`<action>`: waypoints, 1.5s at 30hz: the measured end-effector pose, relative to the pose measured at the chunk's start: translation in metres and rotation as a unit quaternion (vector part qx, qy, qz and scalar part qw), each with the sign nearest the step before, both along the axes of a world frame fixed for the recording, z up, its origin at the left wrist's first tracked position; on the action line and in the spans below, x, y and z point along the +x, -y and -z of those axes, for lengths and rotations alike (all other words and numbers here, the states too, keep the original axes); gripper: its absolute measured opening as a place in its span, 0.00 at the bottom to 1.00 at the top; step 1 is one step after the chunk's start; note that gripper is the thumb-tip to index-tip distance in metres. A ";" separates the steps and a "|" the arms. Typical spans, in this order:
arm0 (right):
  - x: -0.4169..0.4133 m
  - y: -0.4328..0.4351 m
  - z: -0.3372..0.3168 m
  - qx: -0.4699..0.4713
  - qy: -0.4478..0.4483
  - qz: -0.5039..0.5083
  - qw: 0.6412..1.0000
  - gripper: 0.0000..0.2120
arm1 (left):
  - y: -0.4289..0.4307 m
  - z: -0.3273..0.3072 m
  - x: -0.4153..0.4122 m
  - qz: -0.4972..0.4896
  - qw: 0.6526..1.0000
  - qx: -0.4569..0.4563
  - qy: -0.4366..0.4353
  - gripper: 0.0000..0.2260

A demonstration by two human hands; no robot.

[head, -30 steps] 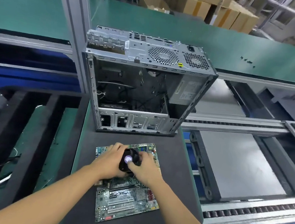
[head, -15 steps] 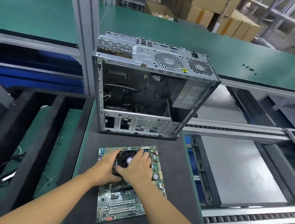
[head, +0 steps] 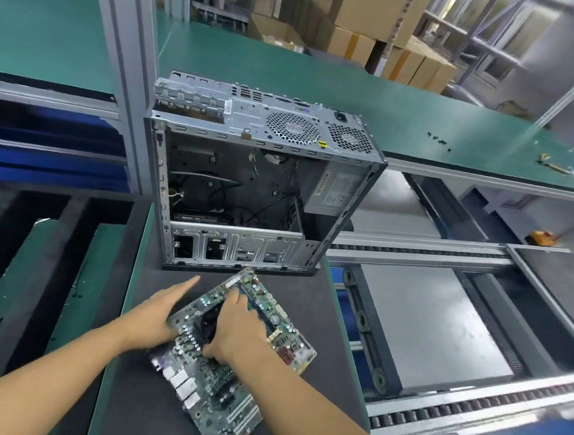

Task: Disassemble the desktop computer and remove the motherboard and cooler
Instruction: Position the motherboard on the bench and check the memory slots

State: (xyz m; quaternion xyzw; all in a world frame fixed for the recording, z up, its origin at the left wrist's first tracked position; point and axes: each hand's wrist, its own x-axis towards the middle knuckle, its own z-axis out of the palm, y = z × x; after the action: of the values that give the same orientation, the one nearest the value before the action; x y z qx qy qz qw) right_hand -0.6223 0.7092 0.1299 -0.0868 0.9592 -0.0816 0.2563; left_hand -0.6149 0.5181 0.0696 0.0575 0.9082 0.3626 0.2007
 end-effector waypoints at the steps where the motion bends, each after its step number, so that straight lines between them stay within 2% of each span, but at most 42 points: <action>1: 0.002 0.000 -0.003 0.019 -0.014 -0.045 0.999 0.57 | 0.004 0.004 -0.001 -0.025 1.000 0.014 0.005 0.45; 5: 0.003 -0.004 -0.011 0.067 -0.044 -0.198 0.977 0.49 | 0.011 0.021 -0.003 -0.128 0.991 0.040 0.013 0.38; 8: 0.003 -0.010 -0.016 0.079 -0.031 -0.268 0.960 0.52 | 0.009 0.028 0.000 -0.174 0.982 0.067 0.040 0.34; 14: 0.015 -0.008 -0.011 0.058 -0.001 -0.322 0.945 0.55 | 0.003 0.029 0.008 -0.233 0.967 0.088 0.053 0.26; 19: 0.027 0.003 0.001 0.065 0.005 -0.345 0.936 0.53 | 0.007 0.028 0.009 -0.224 0.974 0.036 0.019 0.21; 22: 0.023 0.001 0.005 0.052 0.016 -0.343 0.938 0.56 | 0.009 0.032 0.007 -0.222 0.975 0.016 0.007 0.20; 25: 0.014 -0.009 0.004 -0.010 0.098 -0.300 0.949 0.57 | 0.009 0.030 0.003 -0.210 0.978 0.005 0.001 0.18; 28: 0.003 -0.022 0.003 -0.085 0.157 -0.223 0.958 0.50 | 0.008 0.025 0.002 -0.188 0.982 0.005 -0.010 0.17; 30: -0.006 -0.031 0.008 -0.150 0.171 -0.140 0.964 0.41 | 0.007 0.023 0.001 -0.162 0.986 0.001 -0.031 0.14; 32: -0.015 -0.038 0.015 -0.214 0.172 -0.048 0.960 0.28 | 0.006 0.020 -0.001 -0.163 0.985 -0.002 -0.057 0.09; 35: -0.022 -0.040 0.026 -0.251 0.145 0.033 0.956 0.12 | 0.004 0.014 -0.002 -0.180 0.980 -0.003 -0.085 0.05; 40: -0.034 -0.028 0.035 -0.273 0.121 0.065 0.952 0.09 | 0.006 0.011 -0.001 -0.228 0.967 0.051 -0.098 0.10; 42: -0.039 -0.028 0.036 -0.272 0.085 0.086 0.955 0.09 | 0.011 0.011 0.001 -0.247 0.962 0.069 -0.098 0.11; 45: -0.047 -0.037 0.038 -0.258 0.050 0.110 0.958 0.09 | 0.025 0.010 0.007 -0.235 0.967 0.027 -0.098 0.10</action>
State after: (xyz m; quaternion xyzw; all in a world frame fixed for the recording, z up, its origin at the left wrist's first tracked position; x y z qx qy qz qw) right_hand -0.6693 0.7459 0.0916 -0.0403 0.8950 -0.3586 0.2622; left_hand -0.6084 0.4933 0.0592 -0.1169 0.9015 0.4164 0.0185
